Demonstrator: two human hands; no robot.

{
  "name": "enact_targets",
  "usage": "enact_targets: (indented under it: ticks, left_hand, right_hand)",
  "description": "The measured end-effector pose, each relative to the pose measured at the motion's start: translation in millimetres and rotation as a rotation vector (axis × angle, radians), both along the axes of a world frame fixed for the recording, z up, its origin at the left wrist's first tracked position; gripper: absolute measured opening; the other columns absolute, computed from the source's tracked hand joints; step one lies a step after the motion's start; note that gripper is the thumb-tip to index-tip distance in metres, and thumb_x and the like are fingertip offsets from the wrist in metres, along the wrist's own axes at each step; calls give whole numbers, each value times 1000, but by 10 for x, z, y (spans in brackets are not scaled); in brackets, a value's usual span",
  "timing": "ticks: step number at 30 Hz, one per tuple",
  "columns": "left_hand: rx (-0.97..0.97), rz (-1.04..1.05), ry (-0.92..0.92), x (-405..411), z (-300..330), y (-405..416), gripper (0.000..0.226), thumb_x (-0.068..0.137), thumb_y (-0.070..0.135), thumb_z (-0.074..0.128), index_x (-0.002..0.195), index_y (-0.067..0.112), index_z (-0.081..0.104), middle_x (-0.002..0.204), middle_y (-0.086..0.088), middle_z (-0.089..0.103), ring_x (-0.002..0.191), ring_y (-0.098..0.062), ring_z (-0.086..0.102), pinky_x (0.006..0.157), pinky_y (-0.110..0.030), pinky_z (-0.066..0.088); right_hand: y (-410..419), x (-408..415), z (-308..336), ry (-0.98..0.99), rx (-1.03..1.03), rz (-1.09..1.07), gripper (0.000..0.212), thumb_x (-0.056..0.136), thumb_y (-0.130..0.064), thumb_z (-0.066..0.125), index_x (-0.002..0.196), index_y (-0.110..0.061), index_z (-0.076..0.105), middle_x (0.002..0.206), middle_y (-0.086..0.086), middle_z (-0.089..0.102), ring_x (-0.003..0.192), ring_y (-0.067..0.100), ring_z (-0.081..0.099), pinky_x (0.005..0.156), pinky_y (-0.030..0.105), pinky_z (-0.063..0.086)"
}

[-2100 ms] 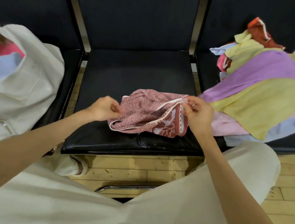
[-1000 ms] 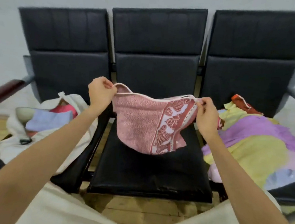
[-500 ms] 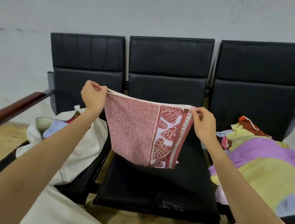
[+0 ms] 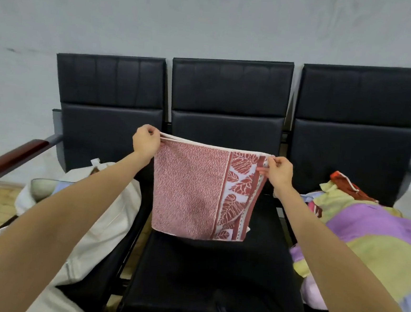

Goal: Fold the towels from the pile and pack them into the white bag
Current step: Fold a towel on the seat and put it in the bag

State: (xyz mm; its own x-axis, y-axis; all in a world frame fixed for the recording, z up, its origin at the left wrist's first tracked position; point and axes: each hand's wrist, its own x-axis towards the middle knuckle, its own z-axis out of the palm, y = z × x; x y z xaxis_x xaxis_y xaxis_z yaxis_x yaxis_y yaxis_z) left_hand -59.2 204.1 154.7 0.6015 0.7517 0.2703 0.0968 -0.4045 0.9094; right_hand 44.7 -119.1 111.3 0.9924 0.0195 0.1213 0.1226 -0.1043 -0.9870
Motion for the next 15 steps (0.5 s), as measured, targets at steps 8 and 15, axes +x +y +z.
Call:
enact_targets:
  ticks: [8,15]
  left_hand:
    - [-116,-52,-109,324,38,-174,26,92,9,43,82,24,61,93,-4,66,93,-23,66,85,-44,56]
    - [-273,-52,44,-29,-1009,-304,23,91,9,44,80,19,62,86,-6,65,88,-26,67,84,-44,57]
  right_hand:
    - [-183,282,47,-236,-27,-46,9,100,-21,45,97,-14,50,99,12,63,93,25,66,82,42,55]
    - [-331,16,-862,-62,-7,-20,6,99,-11,48,99,-6,51,98,15,62,79,16,64,70,22,56]
